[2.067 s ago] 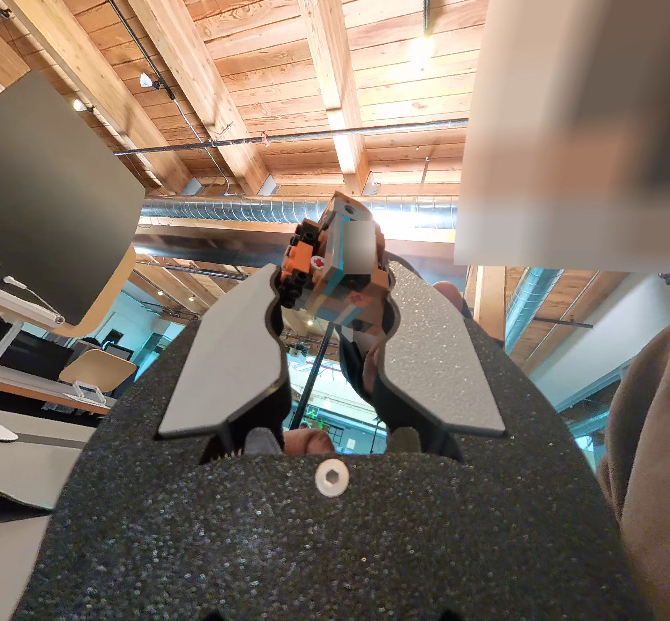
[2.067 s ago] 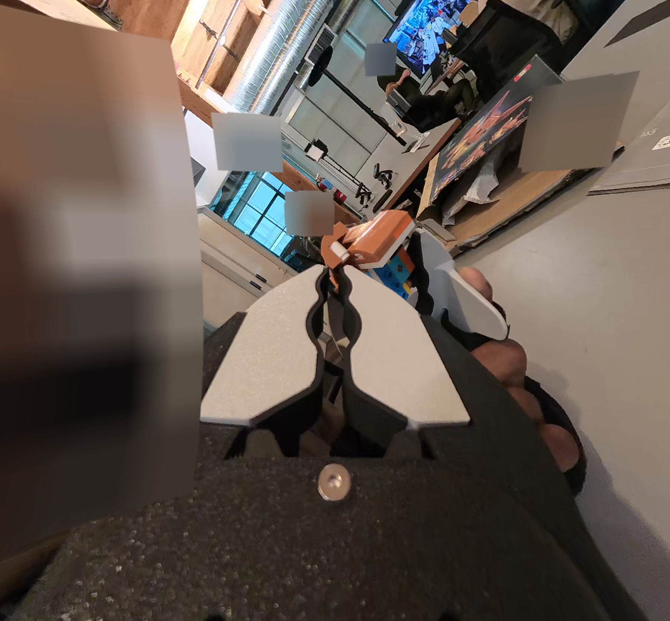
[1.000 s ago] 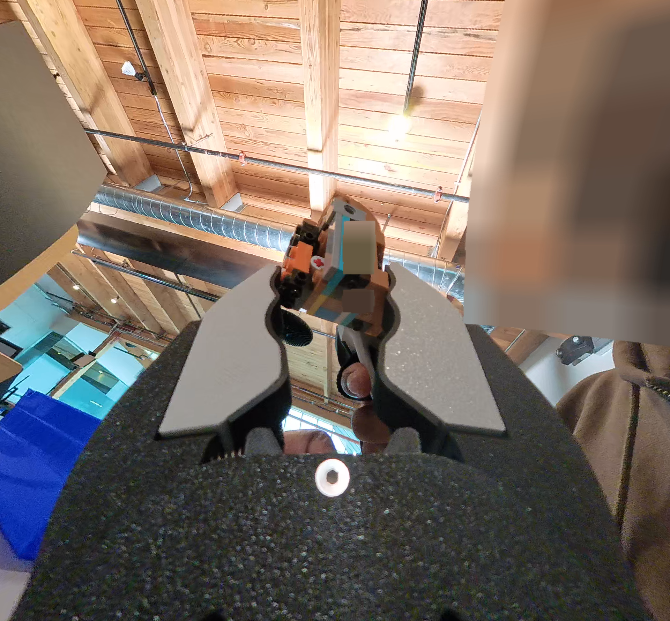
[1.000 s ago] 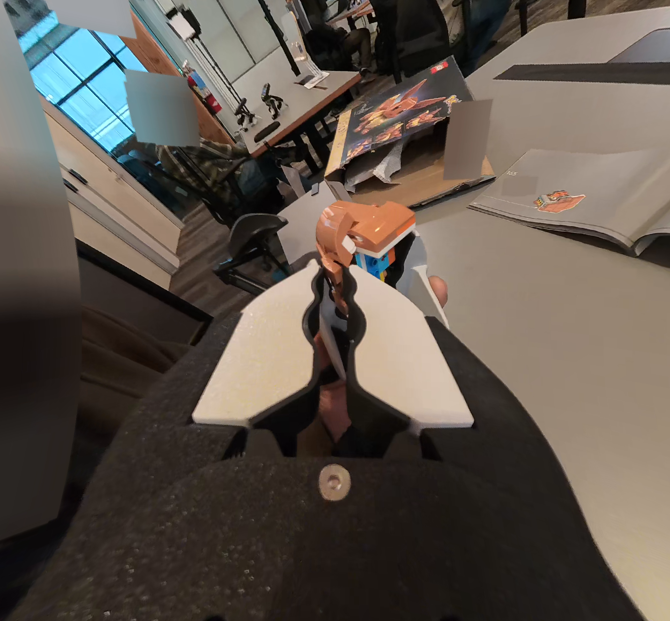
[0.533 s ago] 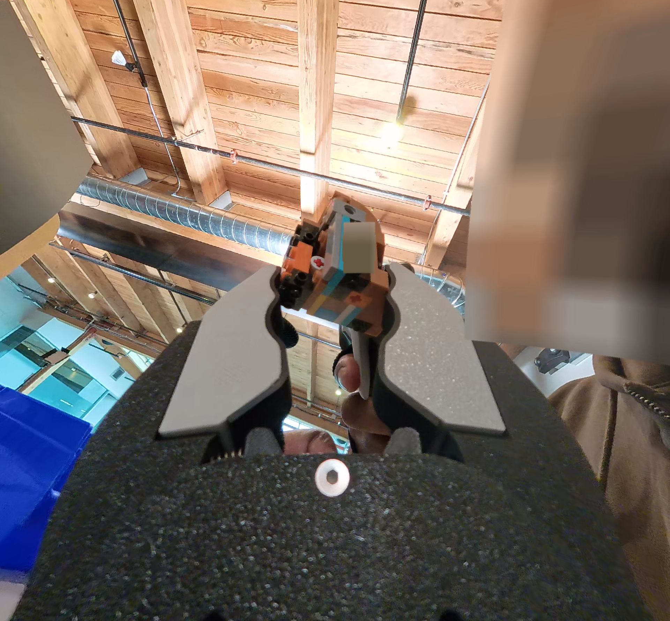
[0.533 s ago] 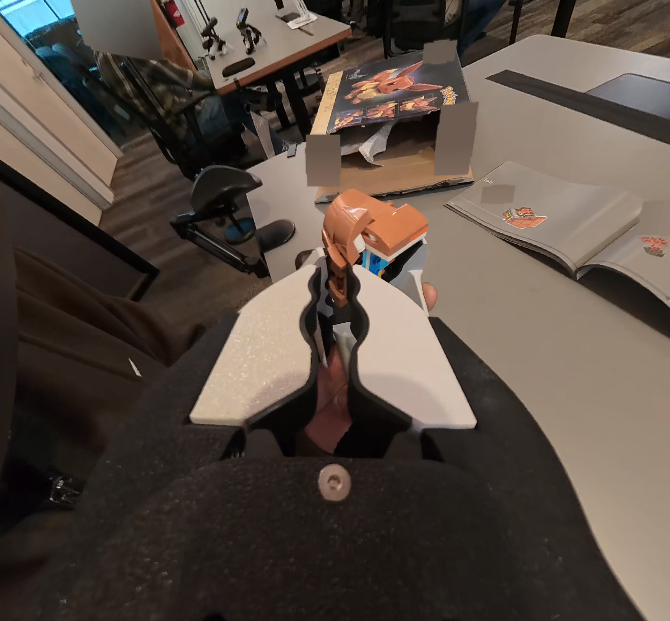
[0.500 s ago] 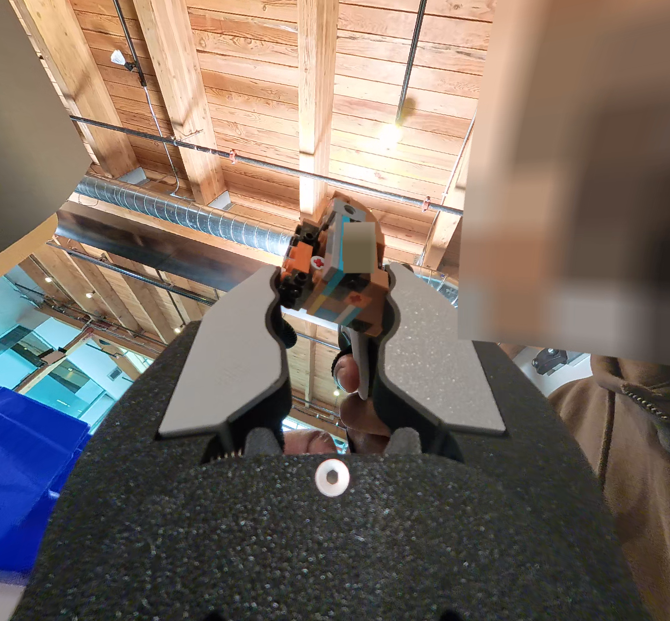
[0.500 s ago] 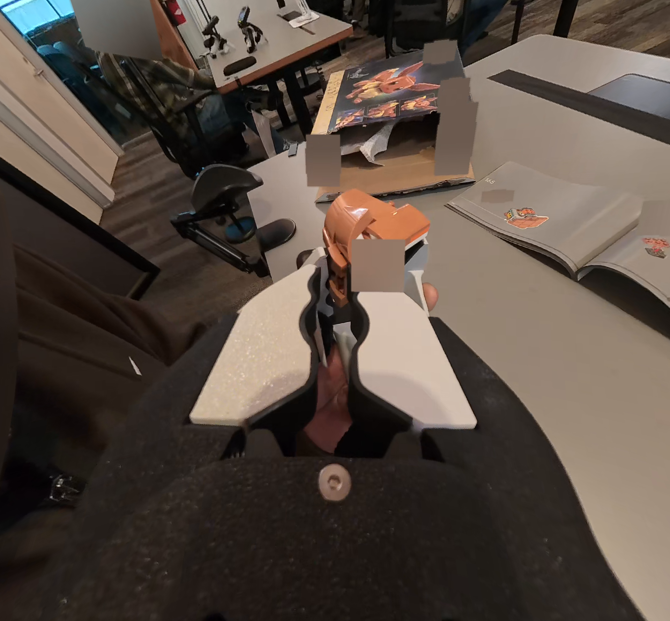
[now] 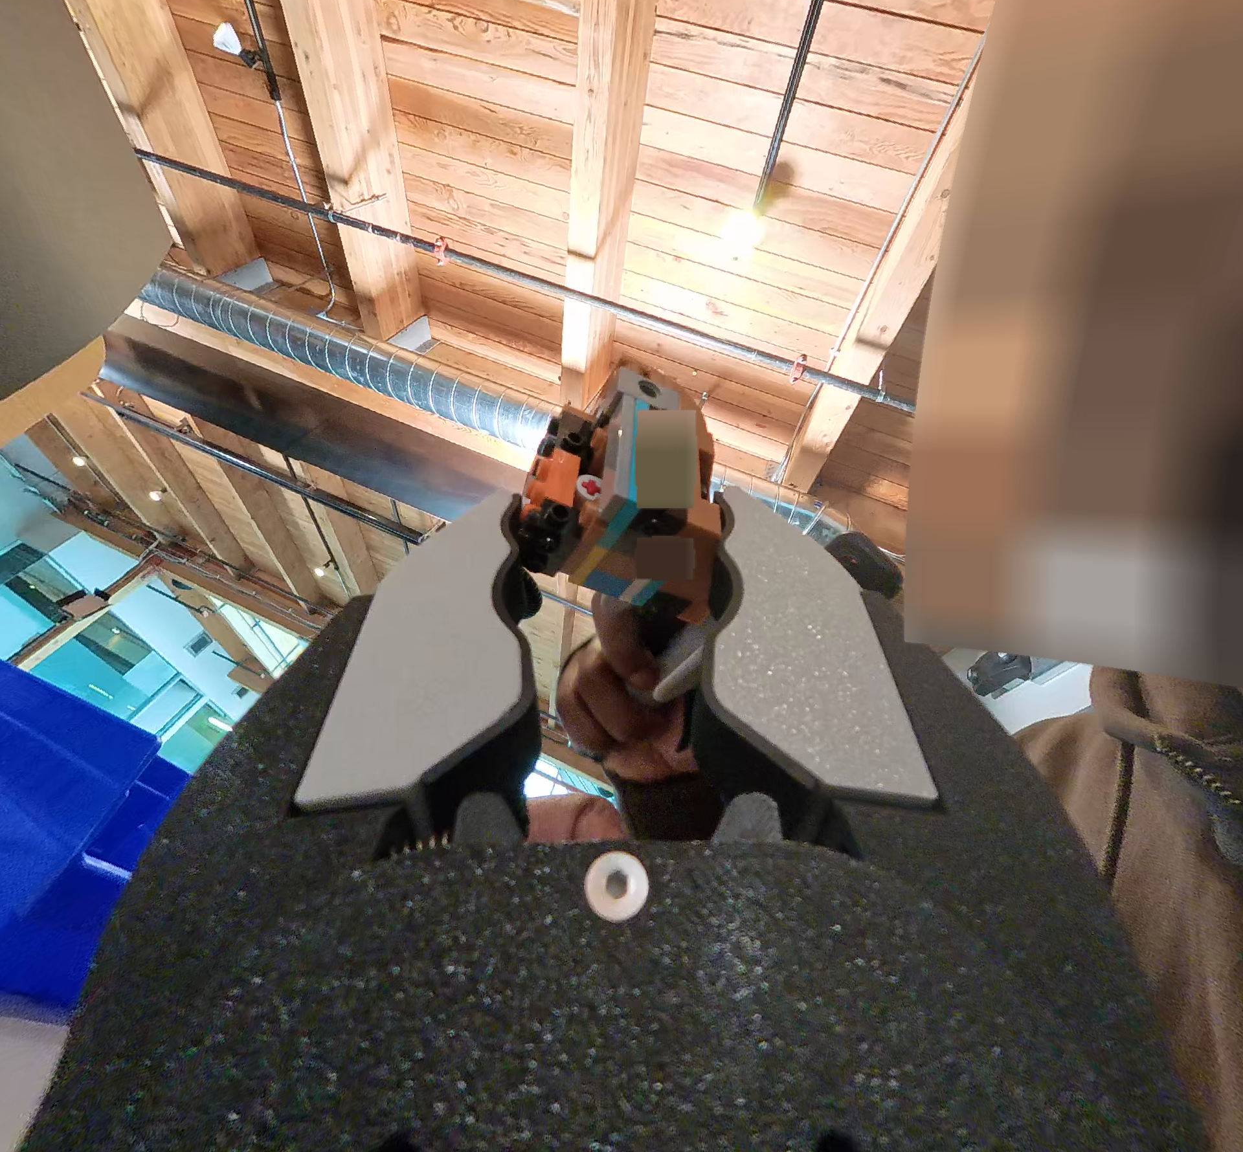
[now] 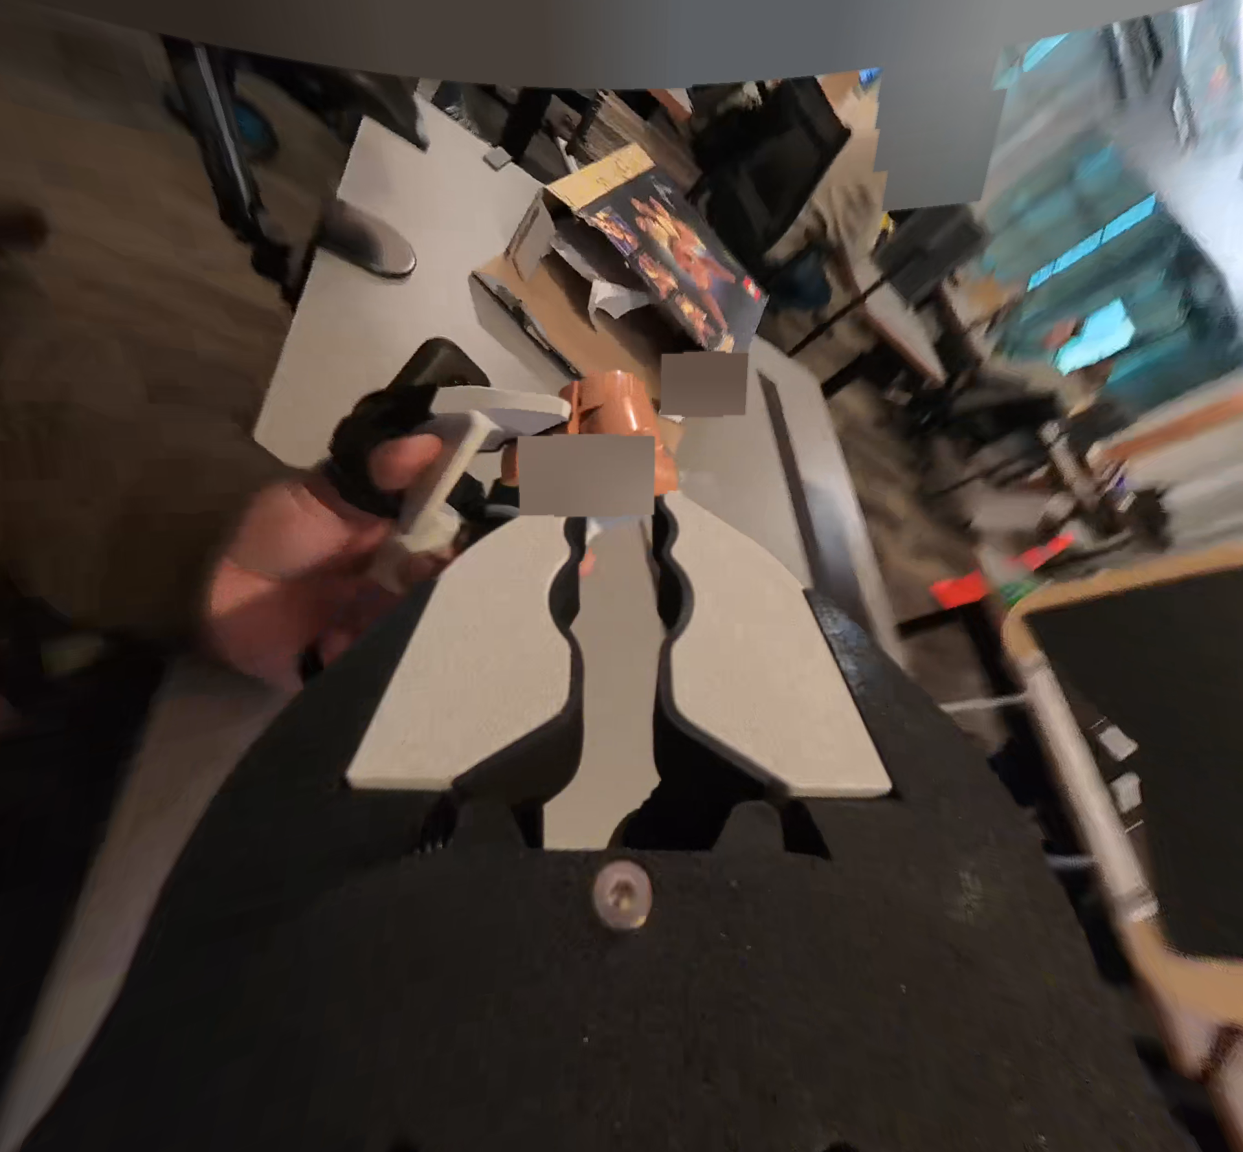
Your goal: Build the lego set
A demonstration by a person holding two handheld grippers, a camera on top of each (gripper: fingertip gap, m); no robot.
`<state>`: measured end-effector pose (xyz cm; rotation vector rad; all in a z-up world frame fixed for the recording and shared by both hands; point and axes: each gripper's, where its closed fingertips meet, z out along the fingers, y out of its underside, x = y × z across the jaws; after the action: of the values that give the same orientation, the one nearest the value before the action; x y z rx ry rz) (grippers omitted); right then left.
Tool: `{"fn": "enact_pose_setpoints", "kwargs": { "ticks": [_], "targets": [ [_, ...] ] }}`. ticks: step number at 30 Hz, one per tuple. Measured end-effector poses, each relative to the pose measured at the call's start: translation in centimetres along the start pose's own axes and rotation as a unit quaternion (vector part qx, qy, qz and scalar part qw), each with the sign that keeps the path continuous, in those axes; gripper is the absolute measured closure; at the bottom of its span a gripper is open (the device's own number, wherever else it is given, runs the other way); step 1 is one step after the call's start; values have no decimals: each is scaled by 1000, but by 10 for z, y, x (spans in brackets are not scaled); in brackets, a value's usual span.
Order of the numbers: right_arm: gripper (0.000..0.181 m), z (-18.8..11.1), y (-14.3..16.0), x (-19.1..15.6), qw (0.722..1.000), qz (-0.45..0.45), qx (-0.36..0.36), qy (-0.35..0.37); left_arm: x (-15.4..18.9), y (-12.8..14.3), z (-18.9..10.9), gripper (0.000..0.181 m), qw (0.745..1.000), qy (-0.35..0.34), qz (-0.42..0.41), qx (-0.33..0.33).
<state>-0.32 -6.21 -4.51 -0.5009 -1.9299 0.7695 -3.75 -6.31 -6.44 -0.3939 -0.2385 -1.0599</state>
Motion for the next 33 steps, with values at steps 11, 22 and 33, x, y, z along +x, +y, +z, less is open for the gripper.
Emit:
{"fn": "enact_pose_setpoints", "kwargs": {
  "ticks": [11, 22, 33],
  "targets": [
    [149, 18, -4, 1, 966, -192, 16, -172, -8, 10, 0, 128, 999, -11, -35, -26],
    [151, 24, 5, -8, 947, -186, 7, -261, -9, 14, 1, 128, 998, -8, -52, -39],
    [160, 29, 6, -8, 955, -123, 23, -268, -7, 16, 2, 128, 997, -2, -58, -44]
  ]
}}
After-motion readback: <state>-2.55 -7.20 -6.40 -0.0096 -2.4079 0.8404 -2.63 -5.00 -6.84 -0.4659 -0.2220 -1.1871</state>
